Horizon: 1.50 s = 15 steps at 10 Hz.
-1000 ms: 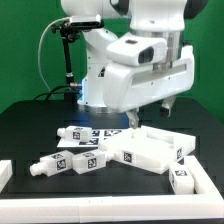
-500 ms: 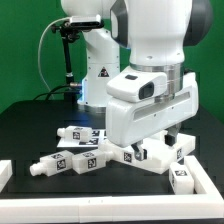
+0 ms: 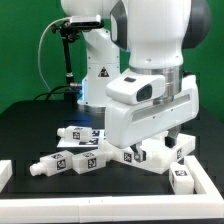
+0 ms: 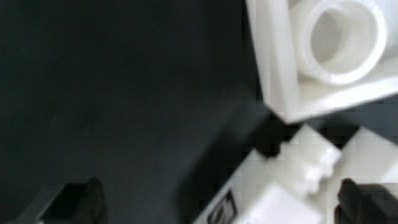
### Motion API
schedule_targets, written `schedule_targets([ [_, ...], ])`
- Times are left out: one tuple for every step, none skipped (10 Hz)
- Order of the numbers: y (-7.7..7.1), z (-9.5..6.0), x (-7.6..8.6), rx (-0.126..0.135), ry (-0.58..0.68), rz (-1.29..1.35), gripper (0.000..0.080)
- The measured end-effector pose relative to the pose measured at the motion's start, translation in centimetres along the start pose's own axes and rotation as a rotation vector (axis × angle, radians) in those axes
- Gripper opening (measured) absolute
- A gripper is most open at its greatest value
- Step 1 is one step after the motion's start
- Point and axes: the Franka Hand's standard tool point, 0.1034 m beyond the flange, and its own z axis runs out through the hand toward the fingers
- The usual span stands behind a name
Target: Assemble one leg
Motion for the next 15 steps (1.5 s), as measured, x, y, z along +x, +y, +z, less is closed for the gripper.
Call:
schedule_targets([
  [-0.4,0.4,0.4,0.002,0.001,0.014,0.065],
  [-0.9,1.0,0.6,0.006,-0.001,0.015,0.065],
  [-1.3,1.6,0.7,0.01,-0.006,0.015,0.065],
  [-1.7,1.8,1.0,0.011,-0.007,0.018,0.065],
  [-2.0,2.0,1.2,0.012,-0.009,0.018,0.065],
  [-1.8,2.3,1.4,0.014,-0.01,0.019,0.065],
  [-1.6,2.5,1.5,0.016,-0.009,0.022,0.065],
  [-1.4,2.8,1.6,0.018,-0.01,0.025,0.065],
  [-1.4,3.1,1.6,0.02,-0.012,0.025,0.065],
  [-1.3,3.3,1.6,0.021,-0.013,0.026,0.065],
  [-1.2,3.4,1.7,0.021,-0.013,0.027,0.065],
  [-0.7,3.5,1.6,0.023,-0.011,0.017,0.065],
  [-0.3,3.6,1.4,0.024,-0.011,0.01,0.065],
  [0.0,3.5,1.2,0.025,-0.012,0.003,0.065],
  [-0.1,3.6,1.2,0.025,-0.012,0.001,0.065],
])
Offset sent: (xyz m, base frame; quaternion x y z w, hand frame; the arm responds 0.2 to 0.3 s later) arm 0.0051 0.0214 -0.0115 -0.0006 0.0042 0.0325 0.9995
